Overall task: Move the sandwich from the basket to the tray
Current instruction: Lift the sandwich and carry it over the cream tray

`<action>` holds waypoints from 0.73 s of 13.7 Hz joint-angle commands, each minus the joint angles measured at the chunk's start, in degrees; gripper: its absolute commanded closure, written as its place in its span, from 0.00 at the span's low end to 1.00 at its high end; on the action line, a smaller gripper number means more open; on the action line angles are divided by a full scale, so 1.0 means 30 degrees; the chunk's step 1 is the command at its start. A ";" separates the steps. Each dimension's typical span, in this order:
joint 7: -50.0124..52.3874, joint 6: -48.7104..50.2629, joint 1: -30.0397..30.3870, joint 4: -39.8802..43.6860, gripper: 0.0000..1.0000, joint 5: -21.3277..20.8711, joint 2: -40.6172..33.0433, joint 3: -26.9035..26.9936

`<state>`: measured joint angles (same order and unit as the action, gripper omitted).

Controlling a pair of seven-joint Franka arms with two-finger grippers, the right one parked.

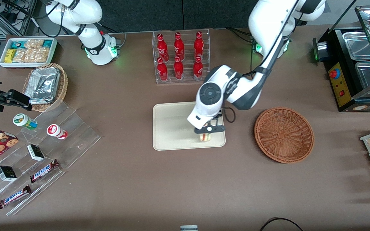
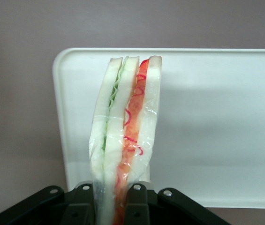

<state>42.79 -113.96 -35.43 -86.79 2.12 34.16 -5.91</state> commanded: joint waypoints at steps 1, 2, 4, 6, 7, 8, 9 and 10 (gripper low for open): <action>0.0530 0.0311 -0.0932 0.2150 1.00 0.0348 0.1590 0.0272; 0.0822 0.0311 -0.1051 0.2472 1.00 0.0348 0.1970 0.0272; 0.1437 0.0311 -0.1578 0.3322 1.00 0.0348 0.2907 0.0272; 0.1819 0.0311 -0.1988 0.3471 1.00 0.0290 0.3436 0.0301; 0.1850 0.0311 -0.2077 0.3645 1.00 0.0290 0.3671 0.0301; 0.1850 0.0311 -0.2165 0.3850 1.00 0.0290 0.3934 0.0301; 0.1908 0.0311 -0.2340 0.3852 1.00 0.0232 0.4082 0.0301; 0.1909 0.0340 -0.2371 0.3852 1.00 0.0173 0.4228 0.0330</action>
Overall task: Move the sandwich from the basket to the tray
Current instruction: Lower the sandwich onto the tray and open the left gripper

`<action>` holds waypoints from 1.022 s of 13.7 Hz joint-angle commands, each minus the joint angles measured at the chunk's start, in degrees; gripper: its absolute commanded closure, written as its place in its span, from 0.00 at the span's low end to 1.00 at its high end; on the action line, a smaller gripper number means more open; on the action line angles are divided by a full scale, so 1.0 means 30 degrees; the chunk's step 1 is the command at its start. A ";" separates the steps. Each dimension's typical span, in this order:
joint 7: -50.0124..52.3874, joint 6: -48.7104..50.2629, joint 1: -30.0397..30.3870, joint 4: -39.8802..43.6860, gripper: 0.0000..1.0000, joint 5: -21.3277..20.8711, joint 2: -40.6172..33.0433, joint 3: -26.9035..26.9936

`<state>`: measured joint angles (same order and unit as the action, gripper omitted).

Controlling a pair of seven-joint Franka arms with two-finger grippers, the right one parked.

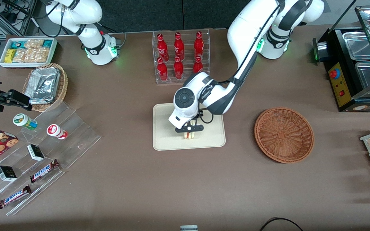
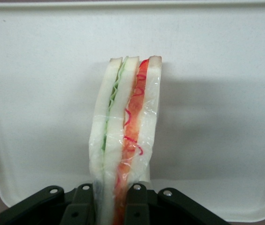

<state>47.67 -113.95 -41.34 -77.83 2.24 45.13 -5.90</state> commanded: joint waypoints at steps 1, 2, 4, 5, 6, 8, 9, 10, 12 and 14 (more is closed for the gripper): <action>0.0281 0.0394 -0.0429 0.0864 1.00 0.0132 0.0659 0.0325; 0.0281 0.0394 -0.0458 0.0835 1.00 0.0103 0.0689 0.0325; 0.0340 0.0336 -0.0605 0.0835 1.00 0.0073 0.0777 0.0325; 0.0543 0.0336 -0.0605 0.0835 0.94 0.0073 0.0836 0.0325; 0.0806 0.0307 -0.0605 0.0864 0.51 0.0102 0.0923 0.0325; 0.0838 0.0306 -0.0605 0.0864 0.00 0.0103 0.0924 0.0325; 0.0809 0.0306 -0.0605 0.0864 0.00 0.0103 0.0924 0.0325; 0.0809 0.0306 -0.0605 0.0835 0.00 0.0074 0.0924 0.0354; 0.0721 0.0306 -0.0605 0.0864 0.00 0.0073 0.0866 0.0355; 0.0633 0.0306 -0.0576 0.0893 0.00 0.0073 0.0836 0.0355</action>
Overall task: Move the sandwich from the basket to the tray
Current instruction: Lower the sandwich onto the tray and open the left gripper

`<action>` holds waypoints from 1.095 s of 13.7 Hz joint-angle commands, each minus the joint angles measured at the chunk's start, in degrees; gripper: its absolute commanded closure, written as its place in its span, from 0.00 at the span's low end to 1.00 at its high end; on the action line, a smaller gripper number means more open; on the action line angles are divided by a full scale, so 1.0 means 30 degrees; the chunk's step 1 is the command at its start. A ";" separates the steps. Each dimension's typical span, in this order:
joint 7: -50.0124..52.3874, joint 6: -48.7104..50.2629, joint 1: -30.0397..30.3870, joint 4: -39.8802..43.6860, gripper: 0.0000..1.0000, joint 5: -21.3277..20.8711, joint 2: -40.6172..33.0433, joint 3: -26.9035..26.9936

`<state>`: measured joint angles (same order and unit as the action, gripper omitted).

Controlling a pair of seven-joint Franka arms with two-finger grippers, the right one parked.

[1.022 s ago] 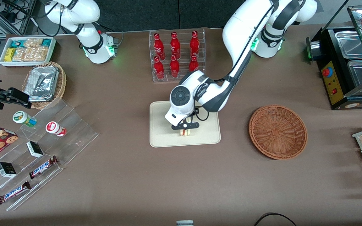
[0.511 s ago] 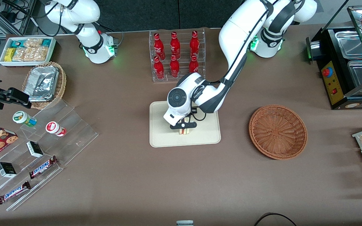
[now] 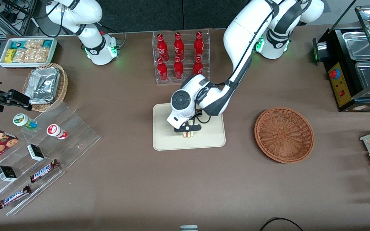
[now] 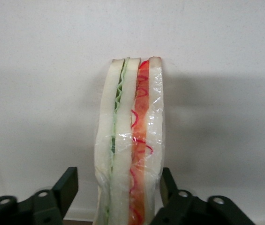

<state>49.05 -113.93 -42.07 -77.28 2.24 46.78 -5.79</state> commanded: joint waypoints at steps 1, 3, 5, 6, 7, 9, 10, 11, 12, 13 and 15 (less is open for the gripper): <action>0.0175 0.0301 -0.0303 0.0710 0.00 0.0103 0.0258 0.0349; 0.0174 0.0359 -0.0215 0.1030 0.00 0.0103 0.0170 0.0378; 0.0175 0.0535 -0.0156 0.1178 0.00 0.0045 -0.0034 0.0436; 0.0146 0.0565 -0.0127 0.1179 0.00 0.0015 -0.0152 0.0437; 0.0087 0.0594 -0.0098 0.1179 0.00 -0.0072 -0.0385 0.0466; -0.0030 0.1118 0.0049 0.1179 0.00 -0.0510 -0.0591 0.0613; -0.0147 0.1412 0.0194 0.1179 0.00 -0.0831 -0.0737 0.0642; -0.0873 0.1560 0.0602 0.1150 0.00 -0.0979 -0.1174 0.0642; -0.1257 0.1677 0.0867 0.1004 0.00 -0.0807 -0.1642 0.0642; -0.1261 0.2258 0.1305 0.0887 0.00 -0.0718 -0.2169 0.0642; -0.1522 0.2761 0.2592 0.0828 0.00 -0.0659 -0.2845 0.0613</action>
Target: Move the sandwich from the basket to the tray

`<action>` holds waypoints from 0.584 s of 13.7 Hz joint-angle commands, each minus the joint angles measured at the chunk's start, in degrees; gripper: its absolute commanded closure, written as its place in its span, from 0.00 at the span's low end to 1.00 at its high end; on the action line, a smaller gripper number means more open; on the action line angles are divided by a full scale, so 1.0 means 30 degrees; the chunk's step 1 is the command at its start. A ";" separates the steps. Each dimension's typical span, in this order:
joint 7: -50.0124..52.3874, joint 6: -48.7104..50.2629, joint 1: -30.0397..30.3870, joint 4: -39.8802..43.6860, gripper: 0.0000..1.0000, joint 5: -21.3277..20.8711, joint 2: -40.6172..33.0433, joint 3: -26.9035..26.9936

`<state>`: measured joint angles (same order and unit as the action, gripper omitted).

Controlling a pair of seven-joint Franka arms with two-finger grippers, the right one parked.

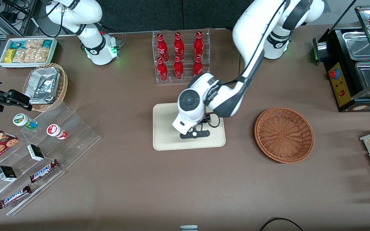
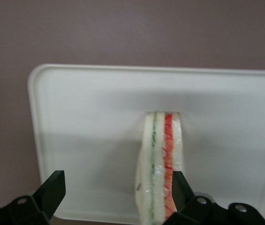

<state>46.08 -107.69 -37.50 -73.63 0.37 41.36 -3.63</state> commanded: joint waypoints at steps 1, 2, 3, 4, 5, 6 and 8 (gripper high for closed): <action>-0.0593 0.0654 0.1306 -0.0737 0.00 -0.0008 -0.1448 -0.0109; -0.0651 0.0625 0.1830 -0.0915 0.00 -0.0036 -0.1771 -0.0109; -0.1058 0.0798 0.2241 -0.0945 0.00 -0.0066 -0.2064 -0.0109; -0.1903 0.1235 0.2652 -0.1236 0.00 0.0021 -0.2531 -0.0109; -0.2347 0.1298 0.3091 -0.1384 0.00 0.0080 -0.2710 -0.0109; -0.2670 0.1414 0.3675 -0.1501 0.00 0.0110 -0.3002 -0.0109; -0.4218 0.1386 0.4848 -0.2463 0.00 0.0110 -0.3849 -0.0109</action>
<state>37.30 -103.74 -26.06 -76.08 0.39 34.09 -3.45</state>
